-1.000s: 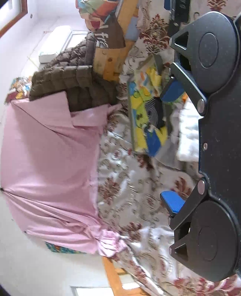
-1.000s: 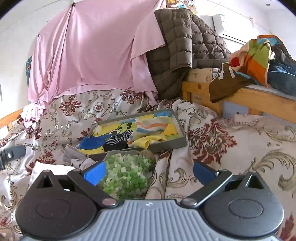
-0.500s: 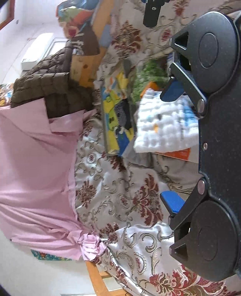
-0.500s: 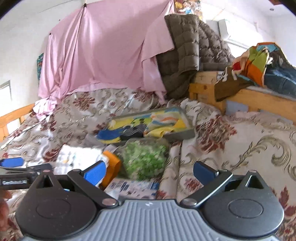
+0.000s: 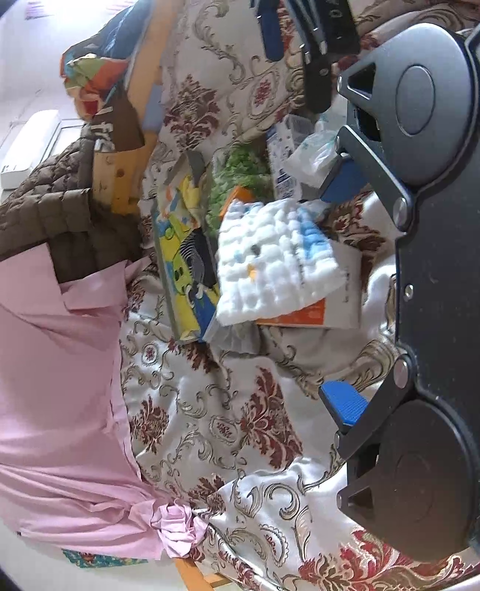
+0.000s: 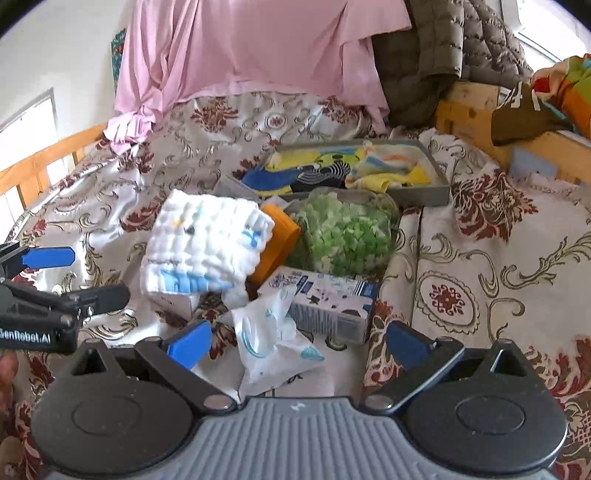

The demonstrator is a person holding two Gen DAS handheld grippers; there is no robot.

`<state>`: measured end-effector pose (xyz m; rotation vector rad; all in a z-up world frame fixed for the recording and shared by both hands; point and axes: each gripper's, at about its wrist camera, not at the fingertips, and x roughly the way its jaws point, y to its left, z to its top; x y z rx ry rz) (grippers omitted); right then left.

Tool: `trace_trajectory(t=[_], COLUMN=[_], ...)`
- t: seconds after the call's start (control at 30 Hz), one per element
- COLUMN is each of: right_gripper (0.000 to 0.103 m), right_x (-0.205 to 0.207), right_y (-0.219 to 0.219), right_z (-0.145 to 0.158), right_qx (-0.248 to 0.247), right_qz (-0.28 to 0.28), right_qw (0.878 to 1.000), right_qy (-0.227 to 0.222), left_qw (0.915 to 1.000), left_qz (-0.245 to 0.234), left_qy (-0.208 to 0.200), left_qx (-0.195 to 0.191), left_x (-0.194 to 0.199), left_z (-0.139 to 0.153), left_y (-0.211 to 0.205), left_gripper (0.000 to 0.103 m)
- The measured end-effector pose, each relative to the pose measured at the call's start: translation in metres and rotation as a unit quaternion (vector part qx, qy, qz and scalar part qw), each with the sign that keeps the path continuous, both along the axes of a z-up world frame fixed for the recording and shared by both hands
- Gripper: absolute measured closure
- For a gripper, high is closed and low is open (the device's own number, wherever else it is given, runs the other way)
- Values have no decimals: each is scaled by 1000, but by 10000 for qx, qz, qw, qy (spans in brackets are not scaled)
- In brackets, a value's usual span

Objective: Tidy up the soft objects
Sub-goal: 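Move left tool to the white blue-trimmed towel and close on it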

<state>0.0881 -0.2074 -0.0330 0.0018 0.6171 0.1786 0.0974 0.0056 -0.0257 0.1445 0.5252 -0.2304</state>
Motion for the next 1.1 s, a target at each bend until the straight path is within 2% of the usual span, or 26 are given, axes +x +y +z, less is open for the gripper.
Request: trace_trajectory(t=[0.33, 0.67, 0.77, 0.9, 1.1], right_gripper=[0, 0, 0, 0, 0], right_x=[13, 19, 21, 23, 24], right_y=[-3, -4, -4, -2, 1], right_z=[-6, -10, -11, -13, -13], right_qx=[75, 83, 109, 86, 33], right_qz=[-148, -158, -151, -105, -40], right_qw=[9996, 9994, 9993, 9993, 9990], right_qy=[245, 291, 328, 354, 433], left_qw=[9991, 9995, 9995, 9997, 9994], left_qz=[57, 295, 244, 177, 179], left_qy=[-42, -73, -192, -182, -170], left_qx=[421, 118, -77, -38, -236], left_x=[-2, 23, 27, 34, 46], left_z=[-11, -1, 3, 3, 0], left_y=[-10, -11, -12, -16, -17], left_gripper=[1, 1, 1, 1, 1])
